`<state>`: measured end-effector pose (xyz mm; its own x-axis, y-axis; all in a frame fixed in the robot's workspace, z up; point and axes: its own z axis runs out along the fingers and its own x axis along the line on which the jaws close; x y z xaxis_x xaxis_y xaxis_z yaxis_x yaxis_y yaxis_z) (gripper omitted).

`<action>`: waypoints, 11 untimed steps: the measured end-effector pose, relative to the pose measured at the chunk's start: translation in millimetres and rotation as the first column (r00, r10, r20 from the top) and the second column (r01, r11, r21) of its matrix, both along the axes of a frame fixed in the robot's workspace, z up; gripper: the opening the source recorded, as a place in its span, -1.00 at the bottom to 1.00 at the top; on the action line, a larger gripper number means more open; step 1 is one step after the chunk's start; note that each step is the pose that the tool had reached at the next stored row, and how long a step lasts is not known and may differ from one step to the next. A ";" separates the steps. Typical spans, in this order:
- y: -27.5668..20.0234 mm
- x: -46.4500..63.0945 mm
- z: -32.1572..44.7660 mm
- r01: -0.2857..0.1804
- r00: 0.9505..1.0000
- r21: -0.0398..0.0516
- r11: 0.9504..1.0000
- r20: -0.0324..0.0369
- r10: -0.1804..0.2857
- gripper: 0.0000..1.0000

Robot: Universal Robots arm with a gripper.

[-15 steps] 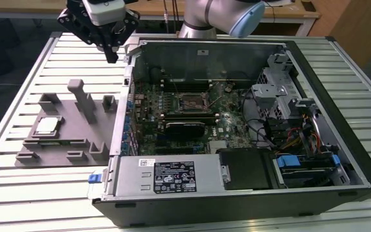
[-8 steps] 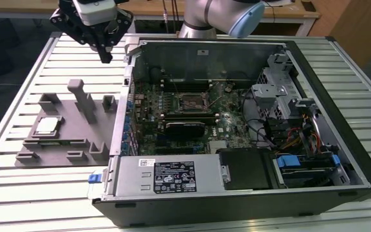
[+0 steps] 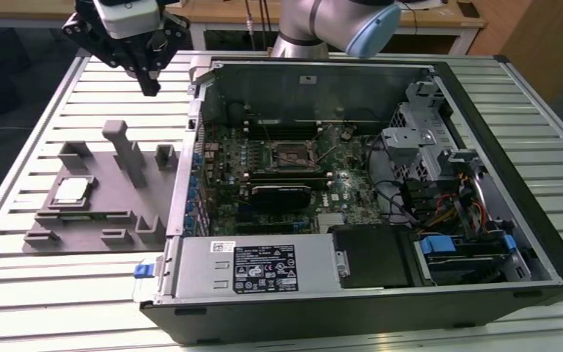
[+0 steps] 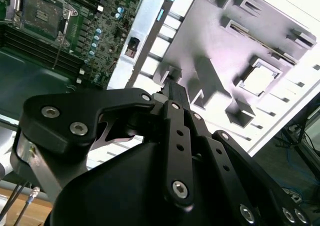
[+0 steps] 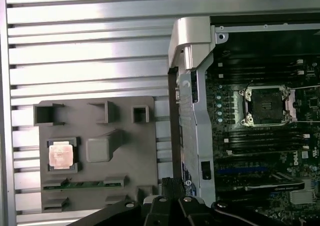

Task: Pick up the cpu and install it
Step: 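Reach for the cpu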

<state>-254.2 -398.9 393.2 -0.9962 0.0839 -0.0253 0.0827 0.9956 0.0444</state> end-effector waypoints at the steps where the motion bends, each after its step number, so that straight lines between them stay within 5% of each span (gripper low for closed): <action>1: 0.0 -3.1 -0.1 0.000 1.000 0.000 1.000 0.000 0.000 -0.79; 11: 0.0 -17.7 -3.3 0.002 1.000 0.000 1.000 0.000 -0.002 -0.79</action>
<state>-271.9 -398.9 389.9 -0.9960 0.0857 -0.0254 0.0846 0.9954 0.0444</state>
